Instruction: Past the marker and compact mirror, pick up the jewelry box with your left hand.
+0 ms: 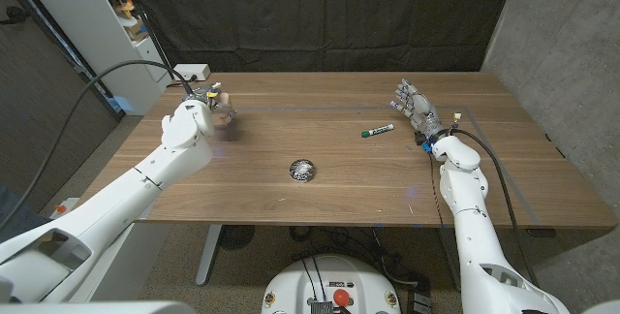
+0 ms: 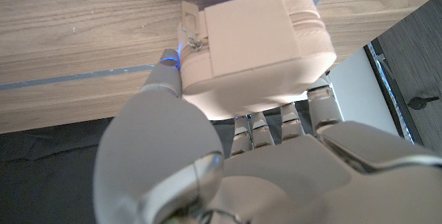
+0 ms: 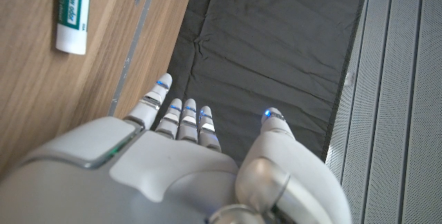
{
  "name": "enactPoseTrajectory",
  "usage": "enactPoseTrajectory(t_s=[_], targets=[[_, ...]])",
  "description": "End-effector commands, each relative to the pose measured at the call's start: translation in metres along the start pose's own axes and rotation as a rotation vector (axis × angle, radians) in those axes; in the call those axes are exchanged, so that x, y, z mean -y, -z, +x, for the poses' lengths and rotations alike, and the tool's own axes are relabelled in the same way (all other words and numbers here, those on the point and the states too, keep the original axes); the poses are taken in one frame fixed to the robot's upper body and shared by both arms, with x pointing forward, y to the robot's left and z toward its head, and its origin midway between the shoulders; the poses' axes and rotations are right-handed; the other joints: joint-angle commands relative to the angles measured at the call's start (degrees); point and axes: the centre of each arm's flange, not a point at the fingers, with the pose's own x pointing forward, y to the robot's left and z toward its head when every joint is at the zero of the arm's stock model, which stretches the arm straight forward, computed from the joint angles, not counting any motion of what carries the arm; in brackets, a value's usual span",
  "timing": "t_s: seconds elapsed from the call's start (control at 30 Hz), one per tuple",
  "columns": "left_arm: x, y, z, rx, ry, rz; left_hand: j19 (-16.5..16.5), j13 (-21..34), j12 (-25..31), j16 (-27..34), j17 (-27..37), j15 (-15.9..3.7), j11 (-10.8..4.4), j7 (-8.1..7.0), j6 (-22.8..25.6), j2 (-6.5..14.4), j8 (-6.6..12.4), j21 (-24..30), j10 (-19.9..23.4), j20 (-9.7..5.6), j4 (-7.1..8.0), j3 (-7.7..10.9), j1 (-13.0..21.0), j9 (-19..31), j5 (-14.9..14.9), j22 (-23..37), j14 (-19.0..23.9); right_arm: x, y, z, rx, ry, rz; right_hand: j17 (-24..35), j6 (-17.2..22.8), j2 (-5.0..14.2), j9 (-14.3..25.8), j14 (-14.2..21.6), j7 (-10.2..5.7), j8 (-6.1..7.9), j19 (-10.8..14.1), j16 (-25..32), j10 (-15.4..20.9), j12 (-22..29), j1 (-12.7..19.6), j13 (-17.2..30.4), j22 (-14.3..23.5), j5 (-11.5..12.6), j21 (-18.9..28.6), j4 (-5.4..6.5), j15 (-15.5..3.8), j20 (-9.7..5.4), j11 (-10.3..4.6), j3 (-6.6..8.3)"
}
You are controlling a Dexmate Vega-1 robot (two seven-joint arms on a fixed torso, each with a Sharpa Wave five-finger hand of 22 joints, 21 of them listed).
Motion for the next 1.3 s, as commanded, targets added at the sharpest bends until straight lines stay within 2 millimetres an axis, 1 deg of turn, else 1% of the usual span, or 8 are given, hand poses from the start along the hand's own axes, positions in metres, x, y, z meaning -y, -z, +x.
enactPoseTrajectory(t_s=[0.03,0.33,0.4,0.57,1.03,1.3], targets=[[-0.014,-0.009,-0.003,0.011,-0.021,0.004,1.8,0.2,0.4,0.2,0.1,-8.16,-0.23,0.07,0.6,10.1,0.18,0.3,0.8,-1.91,0.00,0.04,10.0,0.1,0.3,0.2,9.1,0.001,-0.001,0.002,0.007,-0.001,0.001,0.2,0.7,0.25,0.3,0.5,-0.03,0.44,0.4,0.3,0.4,0.0,-0.4,0.2,0.3,0.4,0.3,-0.39,0.15,0.04,-0.17,0.08],[-0.024,-0.014,-0.006,0.019,-0.031,0.003,1.8,0.5,0.5,0.2,0.2,-8.10,-0.21,0.21,0.8,10.2,0.22,0.4,0.9,-1.92,0.03,0.05,10.1,0.1,0.3,0.2,9.4,0.001,-0.001,0.002,0.009,0.003,0.005,0.2,0.7,0.29,0.3,0.5,-0.02,0.42,0.4,0.3,0.4,0.0,-0.5,0.2,0.3,0.4,0.3,-0.38,0.16,0.04,-0.27,0.06],[-0.026,-0.015,-0.007,0.022,-0.030,0.005,1.8,0.5,0.6,0.2,0.2,-8.06,0.01,0.20,0.8,10.3,0.21,0.4,1.0,-1.92,0.05,0.06,10.1,0.1,0.3,0.2,9.4,0.002,-0.001,0.001,0.008,0.005,0.007,0.2,0.7,0.29,0.3,0.4,-0.03,0.43,0.4,0.3,0.5,0.1,-0.4,0.2,0.3,0.4,0.3,-0.40,0.16,0.01,-0.26,0.06],[-0.030,-0.018,-0.008,0.027,-0.028,0.010,1.7,0.7,0.6,0.1,0.2,-8.03,-0.15,0.20,0.9,10.3,0.19,0.5,1.0,-1.90,0.09,0.02,10.1,0.2,0.4,0.2,9.5,0.003,0.000,-0.001,0.005,0.007,0.005,0.2,0.7,0.29,0.3,0.5,-0.02,0.43,0.4,0.3,0.5,0.0,-0.5,0.2,0.3,0.4,0.3,-0.41,0.15,0.03,-0.30,0.05],[-0.050,-0.021,-0.017,0.022,-0.057,0.031,1.7,1.0,0.7,0.0,0.3,-8.07,-0.19,0.19,1.3,10.5,0.26,0.7,1.2,-1.91,0.16,0.01,10.2,0.2,0.5,0.2,9.8,0.003,-0.001,-0.004,0.012,0.009,0.008,0.2,0.7,0.29,0.3,0.5,-0.02,0.40,0.4,0.3,0.4,0.0,-0.5,0.2,0.3,0.4,0.3,-0.45,0.20,0.06,-0.29,0.02],[-0.052,-0.023,-0.016,0.025,-0.057,0.037,1.6,1.1,0.7,-0.1,0.3,-8.13,-0.17,0.06,1.4,10.5,0.22,0.7,1.2,-1.90,0.01,0.07,10.4,0.3,0.5,0.2,9.9,-0.001,-0.002,-0.005,0.011,0.008,0.012,0.2,0.7,0.32,0.3,0.5,-0.02,0.39,0.4,0.3,0.5,0.0,-0.5,0.2,0.3,0.4,0.3,-0.46,0.17,0.09,-0.25,0.01]])
